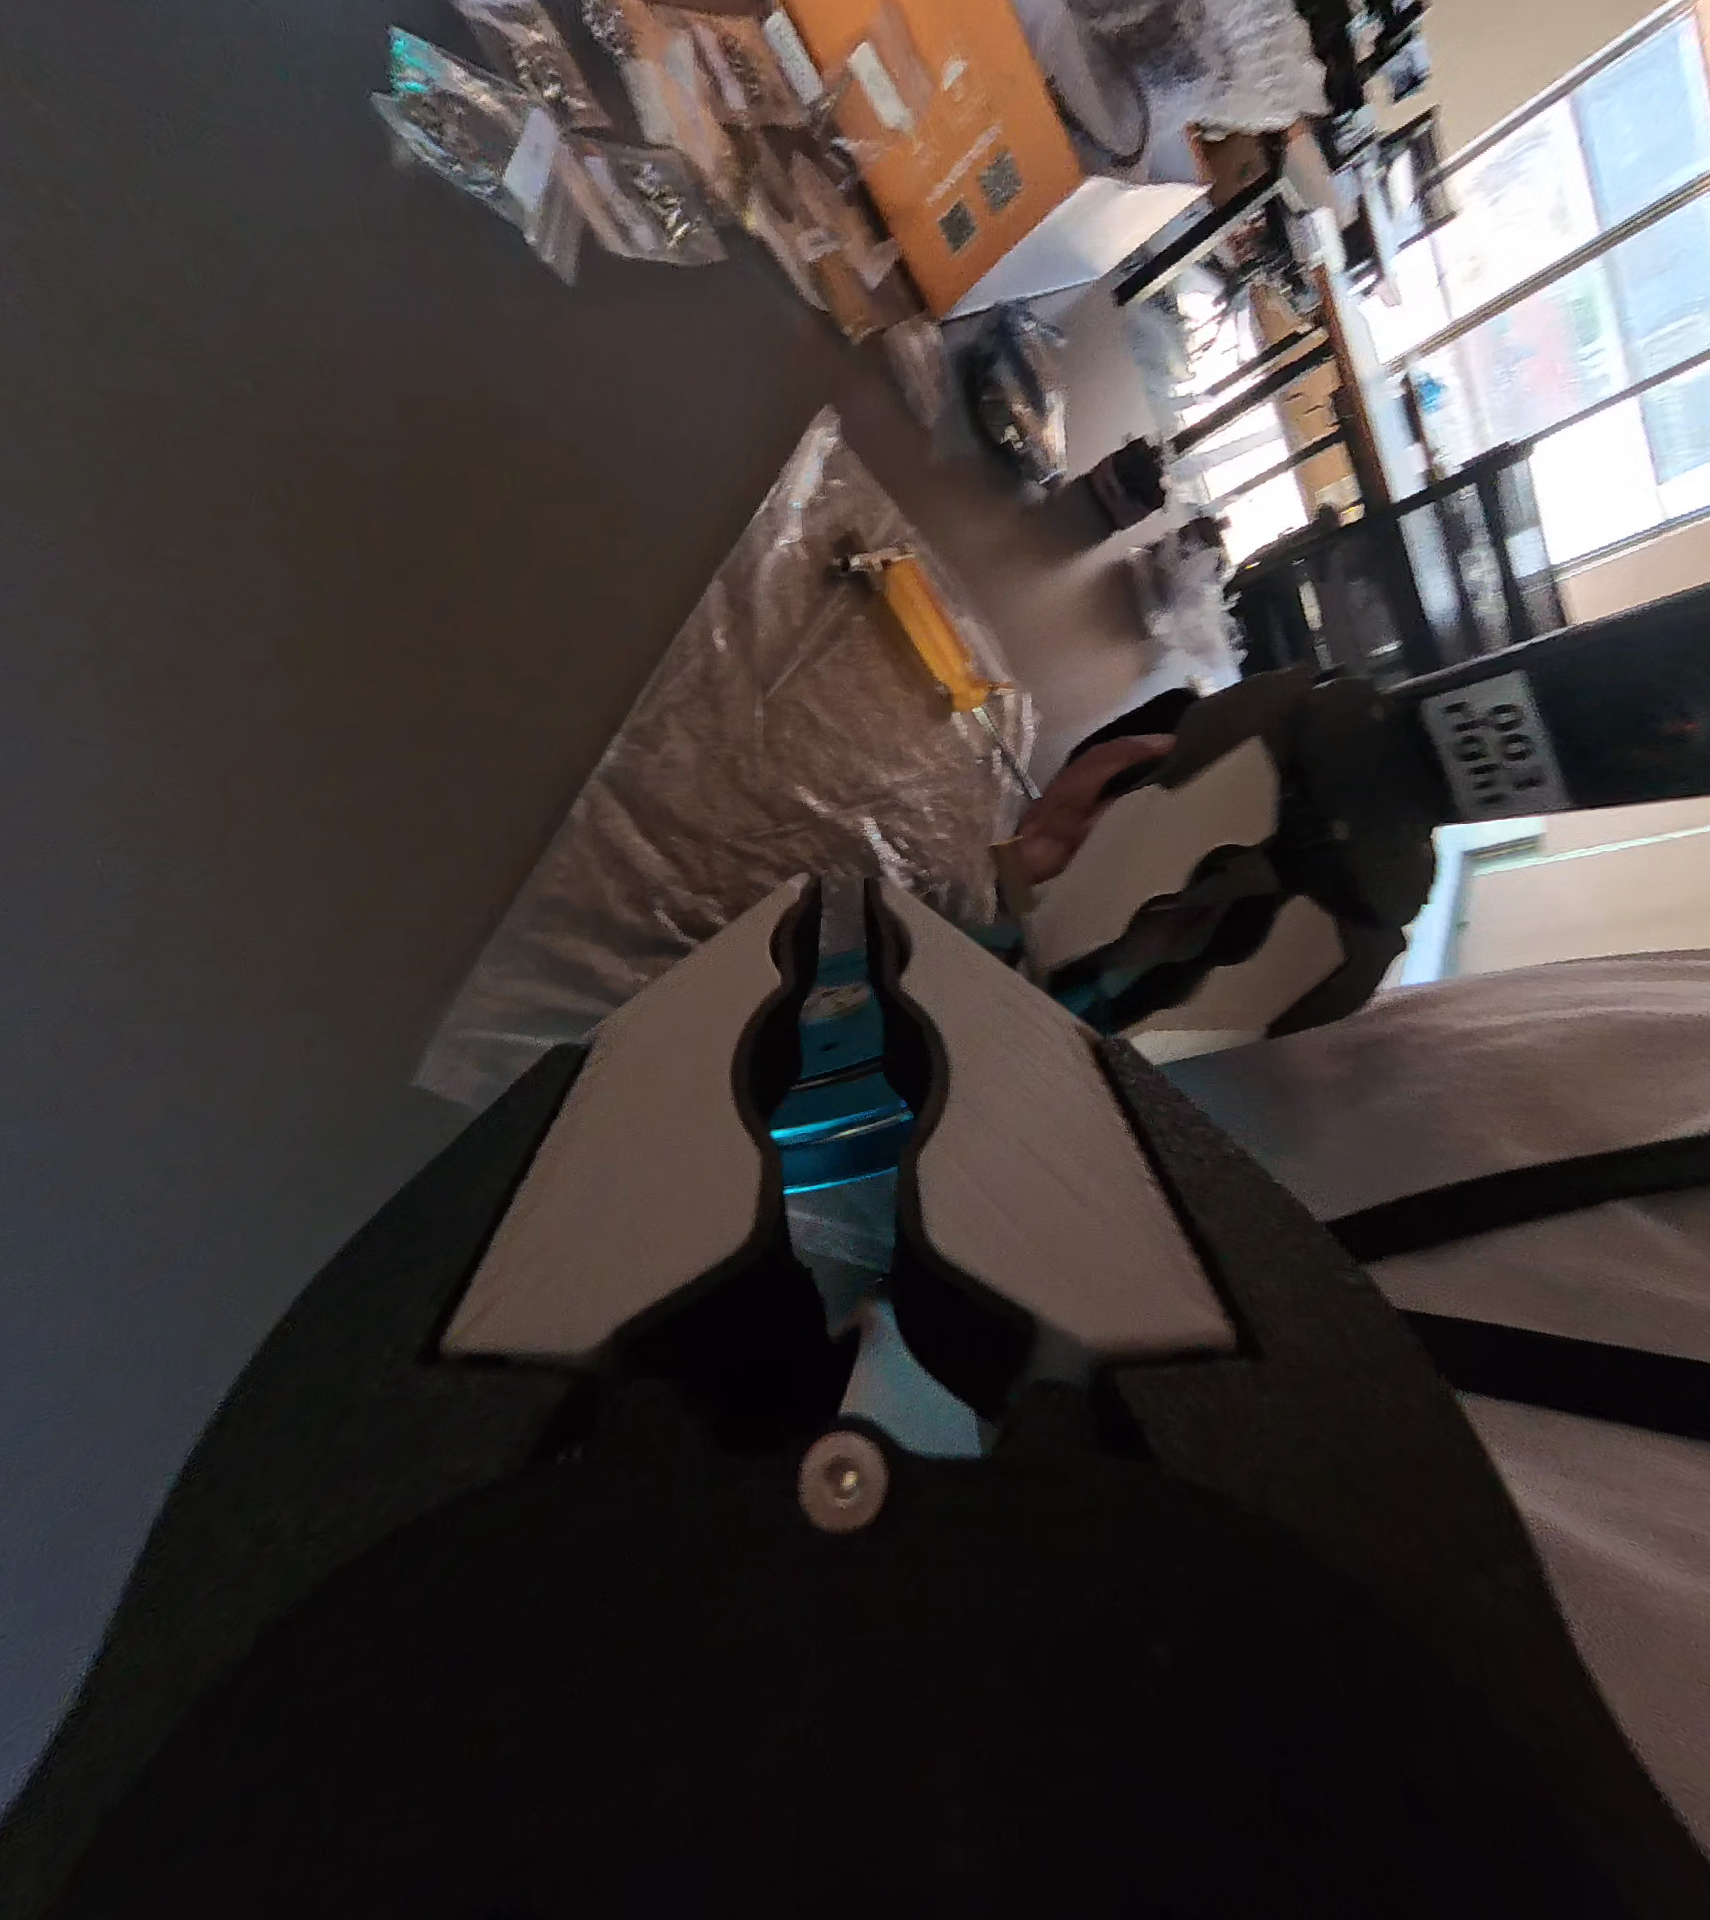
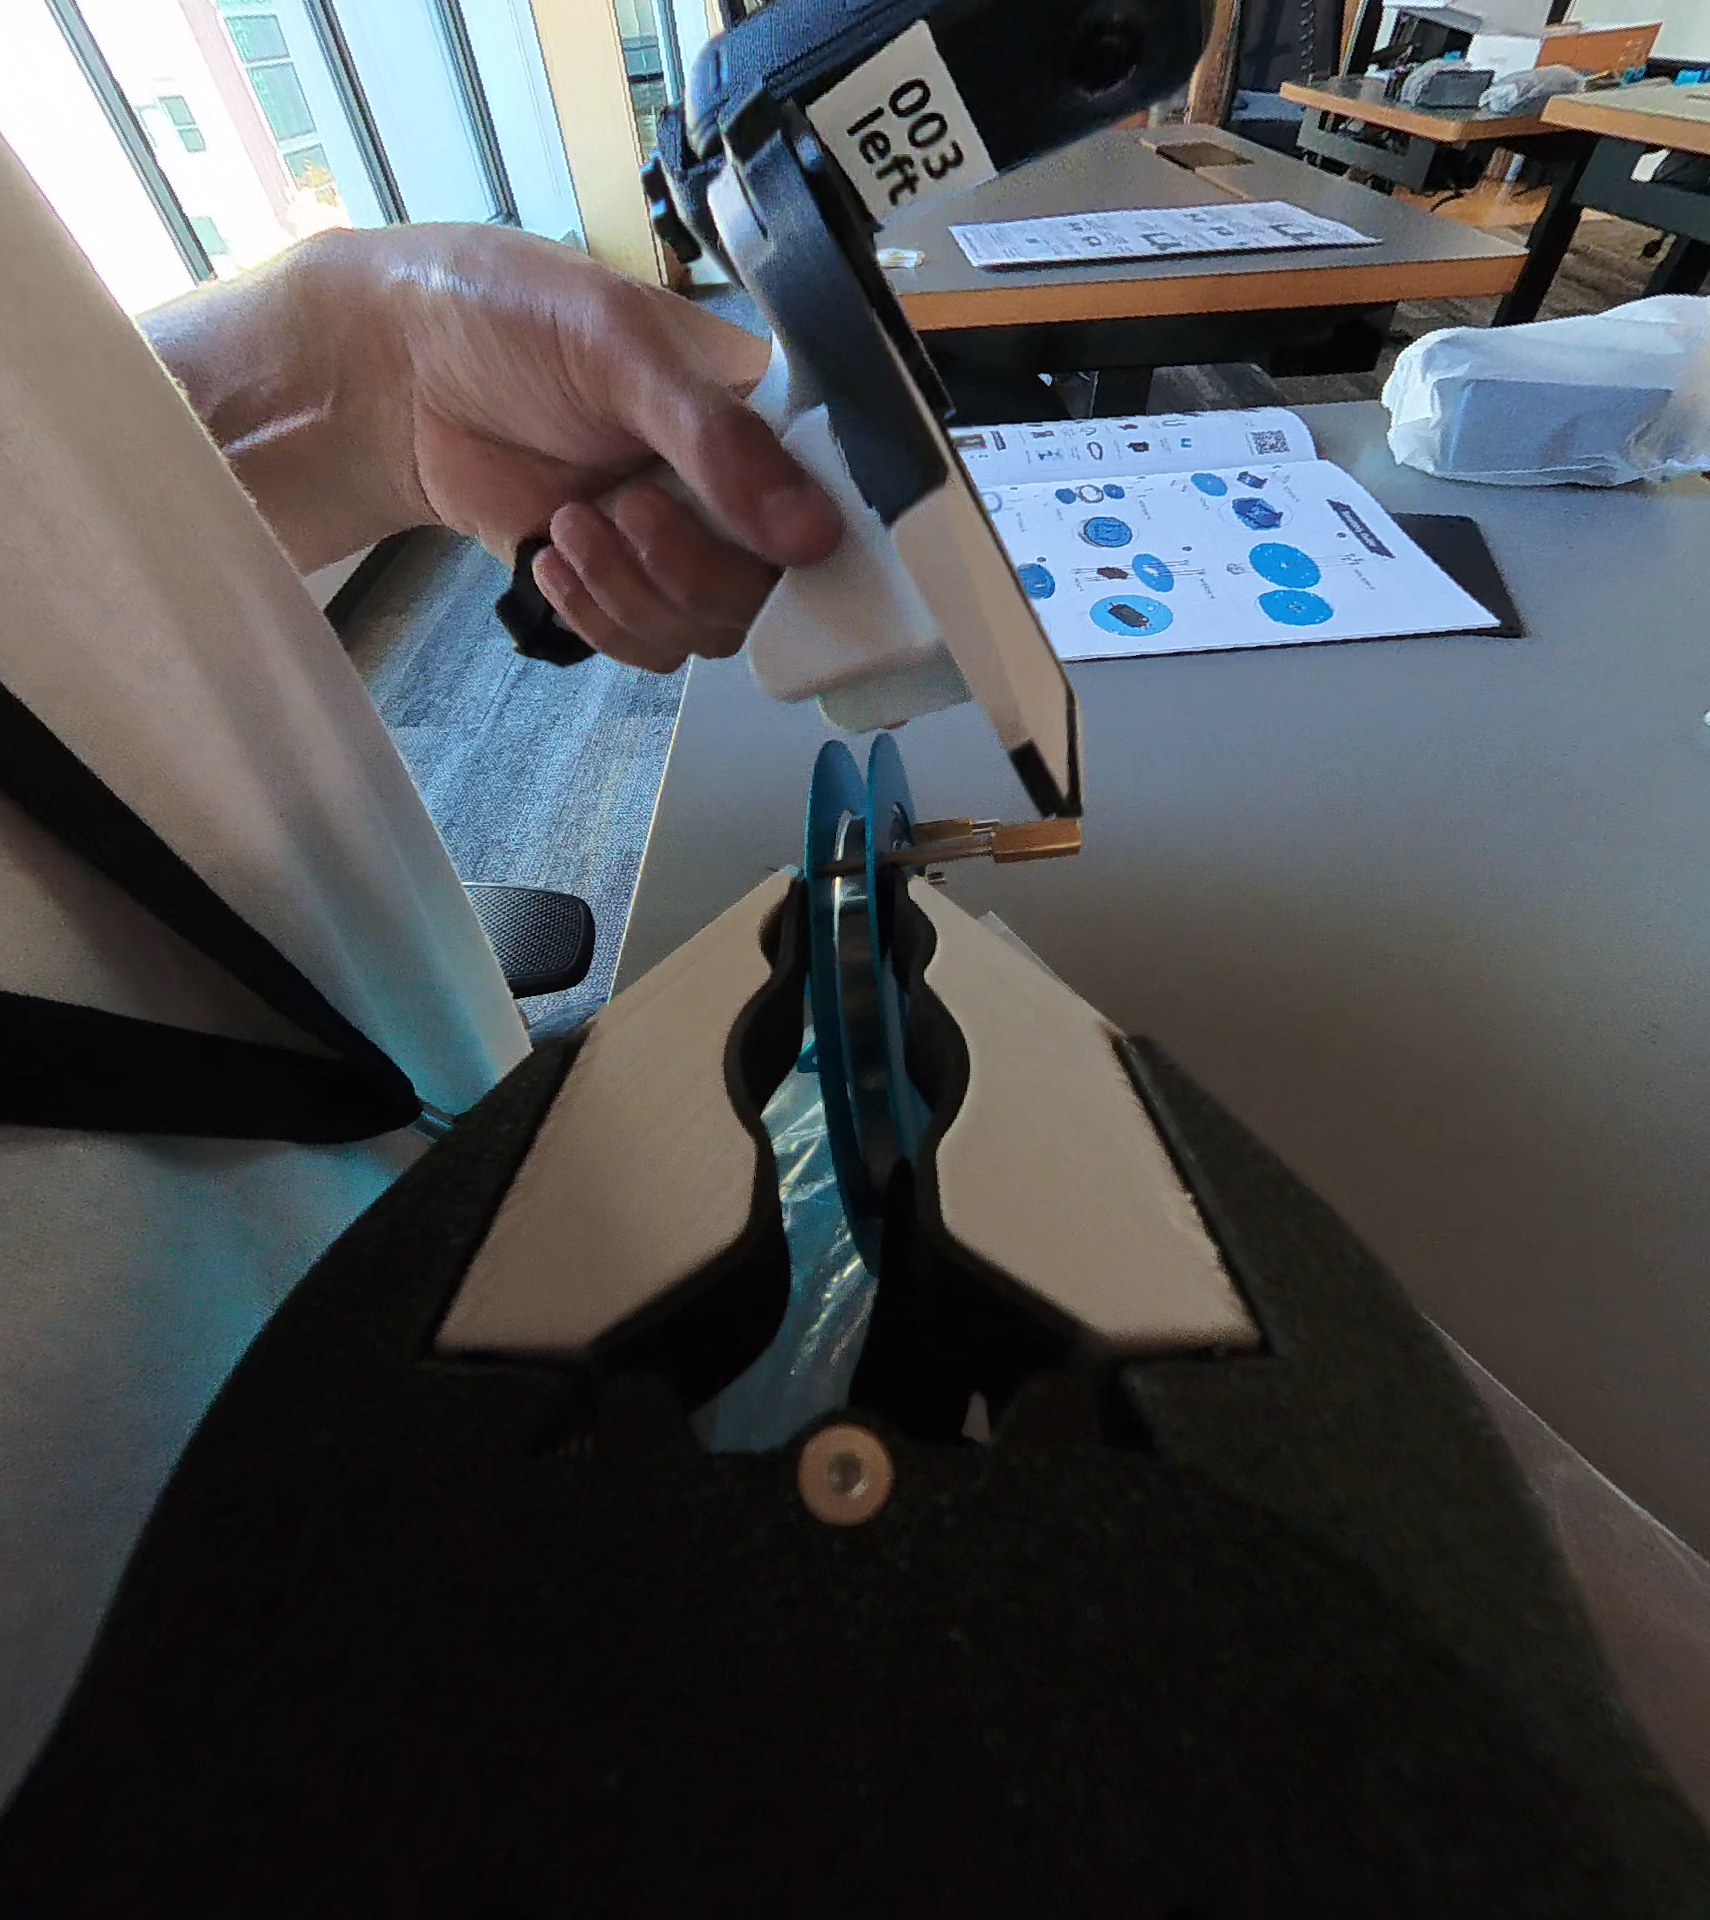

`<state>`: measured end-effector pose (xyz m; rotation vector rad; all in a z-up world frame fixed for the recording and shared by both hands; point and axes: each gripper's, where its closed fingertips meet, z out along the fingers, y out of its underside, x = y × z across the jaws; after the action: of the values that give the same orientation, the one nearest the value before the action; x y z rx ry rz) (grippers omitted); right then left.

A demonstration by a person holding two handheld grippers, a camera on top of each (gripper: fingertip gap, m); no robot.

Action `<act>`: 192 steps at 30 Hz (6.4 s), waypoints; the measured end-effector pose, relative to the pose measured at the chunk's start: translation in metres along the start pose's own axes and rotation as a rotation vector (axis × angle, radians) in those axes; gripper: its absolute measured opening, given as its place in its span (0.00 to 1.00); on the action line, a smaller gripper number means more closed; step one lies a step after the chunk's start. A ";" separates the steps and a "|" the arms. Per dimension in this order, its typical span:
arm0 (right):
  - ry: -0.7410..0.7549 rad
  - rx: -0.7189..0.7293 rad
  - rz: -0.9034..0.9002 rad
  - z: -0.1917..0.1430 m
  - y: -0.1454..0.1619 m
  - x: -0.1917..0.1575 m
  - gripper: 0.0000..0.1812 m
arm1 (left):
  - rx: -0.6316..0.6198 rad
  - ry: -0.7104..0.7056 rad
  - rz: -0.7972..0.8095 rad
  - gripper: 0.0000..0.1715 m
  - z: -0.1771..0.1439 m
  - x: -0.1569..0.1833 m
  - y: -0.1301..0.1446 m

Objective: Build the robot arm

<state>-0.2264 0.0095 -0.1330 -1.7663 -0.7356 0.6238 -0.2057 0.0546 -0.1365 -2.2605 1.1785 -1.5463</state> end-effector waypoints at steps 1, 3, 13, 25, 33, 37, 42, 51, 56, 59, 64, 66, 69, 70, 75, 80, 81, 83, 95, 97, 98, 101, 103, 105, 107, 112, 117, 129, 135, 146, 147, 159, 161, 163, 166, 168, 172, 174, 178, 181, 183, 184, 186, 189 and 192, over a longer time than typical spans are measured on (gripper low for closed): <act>-0.005 0.000 0.007 0.000 0.000 0.000 0.07 | 0.018 0.059 -0.014 0.07 0.000 0.010 -0.004; -0.002 0.000 0.001 0.000 0.000 0.000 0.08 | 0.034 0.110 -0.010 0.12 0.003 0.023 -0.006; 0.001 -0.002 -0.003 0.000 0.000 0.000 0.07 | 0.015 -0.024 0.056 0.13 0.001 0.004 -0.008; -0.006 -0.005 -0.019 0.003 0.000 -0.003 0.07 | -0.035 -0.076 0.110 0.25 0.003 0.007 -0.004; -0.002 -0.005 -0.014 0.002 0.000 -0.002 0.07 | -0.024 -0.026 0.112 0.25 0.011 0.019 -0.005; -0.015 -0.005 -0.011 0.002 0.000 -0.004 0.07 | -0.048 -0.053 0.096 0.29 0.010 0.008 0.001; 0.007 -0.002 -0.016 0.005 -0.001 -0.002 0.07 | -0.015 -0.168 0.119 0.25 -0.011 -0.010 -0.003; 0.178 0.020 0.187 0.007 -0.003 0.038 0.06 | 0.184 -0.207 0.353 0.20 -0.032 0.004 0.000; 0.203 0.039 0.307 0.008 -0.004 0.036 0.07 | 0.312 -0.142 0.258 0.14 -0.020 0.010 0.014; 0.172 0.038 0.305 0.010 -0.005 0.025 0.09 | 0.409 -0.095 0.201 0.12 -0.018 0.006 0.011; 0.085 -0.006 0.269 0.014 -0.007 -0.001 0.18 | 0.470 -0.095 0.191 0.13 -0.023 0.000 0.009; 0.102 -0.020 0.247 0.017 -0.008 -0.002 0.18 | 0.489 -0.126 0.210 0.12 -0.026 -0.001 0.009; 0.104 -0.006 0.299 0.022 -0.010 0.000 0.18 | 0.525 -0.177 0.255 0.08 -0.029 0.000 0.010; 0.098 0.004 0.331 0.023 -0.011 0.000 0.17 | 0.537 -0.183 0.260 0.08 -0.031 0.001 0.011; 0.024 0.044 0.407 0.024 -0.016 -0.008 0.24 | 0.580 -0.135 0.209 0.07 -0.036 0.009 0.017; 0.011 0.068 0.450 0.020 -0.015 -0.004 0.21 | 0.567 -0.098 0.206 0.08 -0.035 0.016 0.015; 0.005 0.075 0.455 0.020 -0.016 -0.004 0.22 | 0.567 -0.073 0.208 0.11 -0.035 0.021 0.014; -0.029 0.094 0.471 0.020 -0.019 -0.009 0.26 | 0.563 -0.024 0.203 0.15 -0.034 0.032 0.014; -0.114 0.104 0.393 0.010 -0.014 -0.023 0.32 | 0.371 -0.278 0.350 0.16 -0.011 0.018 0.021; -0.111 0.100 0.404 0.004 -0.010 -0.022 0.29 | 0.358 -0.305 0.377 0.15 -0.010 0.018 0.021; -0.116 0.090 0.404 0.000 -0.006 -0.023 0.25 | 0.355 -0.313 0.384 0.14 -0.010 0.018 0.020; -0.032 0.075 0.345 -0.014 0.002 -0.012 0.13 | 0.345 -0.330 0.428 0.07 -0.010 0.018 0.018; 0.127 0.061 0.224 -0.024 0.005 0.008 0.14 | 0.326 -0.370 0.474 0.06 -0.010 0.015 0.016; 0.238 0.018 0.060 -0.026 0.003 0.015 0.17 | 0.314 -0.448 0.507 0.06 -0.013 0.007 0.011; 0.355 -0.035 -0.057 -0.023 0.002 0.021 0.17 | 0.293 -0.425 0.514 0.06 -0.011 0.009 0.011; 0.473 -0.044 -0.199 -0.005 -0.008 0.017 0.14 | 0.268 -0.442 0.516 0.06 -0.006 0.010 0.008; 0.535 -0.051 -0.209 -0.003 -0.009 0.026 0.04 | 0.256 -0.429 0.522 0.06 -0.004 0.011 0.008; 0.561 -0.068 -0.187 -0.006 -0.007 0.029 0.02 | 0.242 -0.409 0.540 0.08 -0.002 0.010 0.007; 0.509 -0.061 -0.159 -0.005 -0.007 0.026 0.02 | 0.209 -0.453 0.603 0.18 0.002 0.002 0.005; 0.517 -0.063 -0.132 -0.011 -0.006 0.027 0.04 | 0.179 -0.429 0.593 0.07 0.005 0.004 0.005; 0.510 -0.061 -0.104 -0.011 -0.005 0.026 0.05 | 0.180 -0.434 0.591 0.07 0.004 0.003 0.005; 0.380 0.074 0.284 -0.011 -0.007 0.022 0.03 | 0.185 -0.463 0.654 0.07 0.009 0.008 0.008; 0.413 0.061 0.247 -0.011 -0.006 0.022 0.03 | 0.182 -0.461 0.648 0.07 0.009 0.009 0.008; 0.453 0.031 0.161 -0.012 -0.006 0.022 0.03 | 0.178 -0.457 0.650 0.07 0.009 0.009 0.008; 0.555 -0.080 -0.103 -0.012 -0.006 0.024 0.02 | 0.169 -0.455 0.649 0.07 0.009 0.008 0.008; 0.608 -0.161 -0.326 -0.013 -0.006 0.026 0.02 | 0.164 -0.453 0.644 0.06 0.009 0.008 0.007; 0.687 -0.314 -0.696 -0.015 -0.006 0.028 0.03 | 0.150 -0.453 0.641 0.06 0.011 0.007 0.006; 0.730 -0.395 -0.973 -0.016 -0.007 0.029 0.03 | 0.136 -0.443 0.640 0.06 0.012 0.007 0.006; 0.746 -0.469 -1.390 -0.019 -0.008 0.029 0.02 | 0.112 -0.378 0.625 0.06 0.016 0.010 0.005; 0.779 -0.511 -1.594 -0.022 -0.007 0.029 0.02 | 0.090 -0.343 0.624 0.06 0.019 0.011 0.005; 0.790 -0.508 -1.592 -0.024 -0.006 0.029 0.02 | 0.088 -0.341 0.631 0.06 0.021 0.012 0.005; 0.799 -0.493 -1.522 -0.025 -0.006 0.031 0.03 | 0.095 -0.349 0.636 0.06 0.022 0.011 0.004; 0.809 -0.416 -1.247 -0.026 -0.004 0.031 0.03 | 0.102 -0.374 0.663 0.06 0.023 0.012 0.004; 0.738 -0.278 -0.740 -0.026 0.003 0.022 0.15 | 0.127 -0.392 0.683 0.06 0.023 0.012 0.003; 0.646 -0.114 -0.181 -0.034 0.010 0.021 0.21 | 0.152 -0.397 0.684 0.06 0.021 0.011 0.003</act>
<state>-0.1861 0.0015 -0.1337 -1.8303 -0.4712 -0.1233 -0.1881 0.0395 -0.1395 -1.6830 1.4325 -0.8488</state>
